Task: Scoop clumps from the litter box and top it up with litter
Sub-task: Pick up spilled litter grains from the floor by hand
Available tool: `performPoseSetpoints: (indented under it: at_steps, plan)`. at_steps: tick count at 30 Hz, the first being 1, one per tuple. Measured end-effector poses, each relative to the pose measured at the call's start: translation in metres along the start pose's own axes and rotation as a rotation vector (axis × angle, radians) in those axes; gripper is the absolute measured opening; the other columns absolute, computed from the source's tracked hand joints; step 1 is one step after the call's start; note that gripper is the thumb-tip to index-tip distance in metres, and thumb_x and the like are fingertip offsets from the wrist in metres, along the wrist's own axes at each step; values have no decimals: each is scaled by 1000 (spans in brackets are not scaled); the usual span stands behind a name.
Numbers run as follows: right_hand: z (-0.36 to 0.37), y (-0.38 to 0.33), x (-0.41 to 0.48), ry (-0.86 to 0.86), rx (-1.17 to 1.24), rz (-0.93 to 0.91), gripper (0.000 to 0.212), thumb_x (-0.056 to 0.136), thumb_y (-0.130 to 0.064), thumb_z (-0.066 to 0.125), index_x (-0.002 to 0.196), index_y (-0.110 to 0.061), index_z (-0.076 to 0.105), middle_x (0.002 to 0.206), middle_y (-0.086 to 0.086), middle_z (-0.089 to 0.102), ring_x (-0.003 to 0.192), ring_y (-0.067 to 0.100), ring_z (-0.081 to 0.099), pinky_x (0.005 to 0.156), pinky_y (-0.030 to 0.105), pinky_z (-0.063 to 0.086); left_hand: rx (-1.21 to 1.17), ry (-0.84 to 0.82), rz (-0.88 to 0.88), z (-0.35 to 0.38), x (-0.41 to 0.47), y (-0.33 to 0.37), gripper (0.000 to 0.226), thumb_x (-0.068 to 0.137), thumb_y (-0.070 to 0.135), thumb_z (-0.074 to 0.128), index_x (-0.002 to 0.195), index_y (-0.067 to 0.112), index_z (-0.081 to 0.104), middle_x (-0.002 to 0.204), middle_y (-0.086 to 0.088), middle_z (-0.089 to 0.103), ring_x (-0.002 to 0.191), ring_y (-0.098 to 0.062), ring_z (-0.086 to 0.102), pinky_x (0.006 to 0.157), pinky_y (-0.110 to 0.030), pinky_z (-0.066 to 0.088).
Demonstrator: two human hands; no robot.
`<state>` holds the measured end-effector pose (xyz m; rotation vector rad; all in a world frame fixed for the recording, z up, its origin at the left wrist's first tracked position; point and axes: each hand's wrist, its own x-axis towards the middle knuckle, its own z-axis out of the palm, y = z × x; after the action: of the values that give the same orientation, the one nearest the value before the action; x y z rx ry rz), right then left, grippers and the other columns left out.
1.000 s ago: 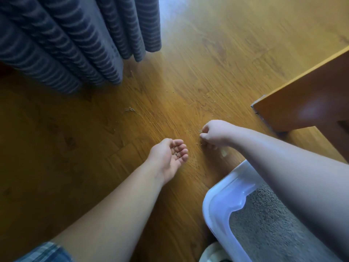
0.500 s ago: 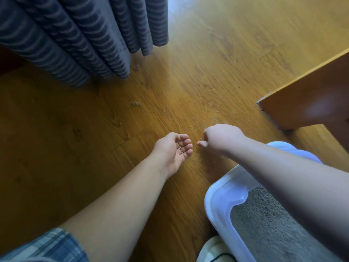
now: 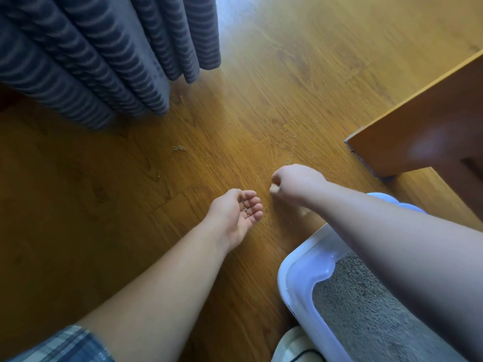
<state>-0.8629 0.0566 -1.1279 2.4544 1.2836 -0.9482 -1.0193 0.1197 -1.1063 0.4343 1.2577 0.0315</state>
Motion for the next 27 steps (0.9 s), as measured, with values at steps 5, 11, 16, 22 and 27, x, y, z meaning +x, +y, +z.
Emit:
performPoseSetpoints:
  at_steps: [5, 11, 16, 22, 27]
  plan:
    - [-11, 15, 5, 104, 213, 115, 26, 89, -38, 49, 72, -20, 57, 74, -5, 60, 81, 25, 61, 62, 31, 43, 0, 5, 5, -2, -1, 0, 29, 101, 16, 37, 102, 2, 63, 88, -12, 60, 80, -21, 60, 67, -31, 54]
    - [-3, -3, 8, 145, 80, 104, 19, 87, -33, 45, 80, -22, 59, 78, -4, 59, 78, 25, 58, 60, 30, 40, -4, -2, 4, 2, -4, 1, 29, 100, 14, 37, 99, 2, 63, 85, -12, 60, 77, -21, 59, 68, -31, 54]
    - [-9, -6, 16, 174, 5, 134, 19, 91, -29, 42, 85, -21, 58, 82, -1, 59, 77, 27, 56, 62, 31, 39, 11, 8, -2, 0, -5, 2, 29, 100, 16, 38, 102, 3, 64, 88, -12, 61, 79, -21, 60, 66, -31, 54]
    - [-11, -11, 21, 113, -73, 141, 18, 94, -28, 45, 92, -21, 61, 88, -1, 61, 81, 26, 56, 66, 31, 42, 10, 20, 12, -4, -6, 3, 29, 101, 16, 39, 104, 2, 65, 89, -13, 62, 82, -21, 61, 71, -31, 57]
    - [-11, -12, 16, 105, -21, 96, 17, 90, -34, 51, 82, -22, 60, 78, -5, 60, 76, 23, 58, 57, 27, 37, 16, 20, 12, -7, -7, 4, 29, 101, 16, 39, 104, 3, 64, 90, -12, 62, 82, -21, 61, 71, -31, 56]
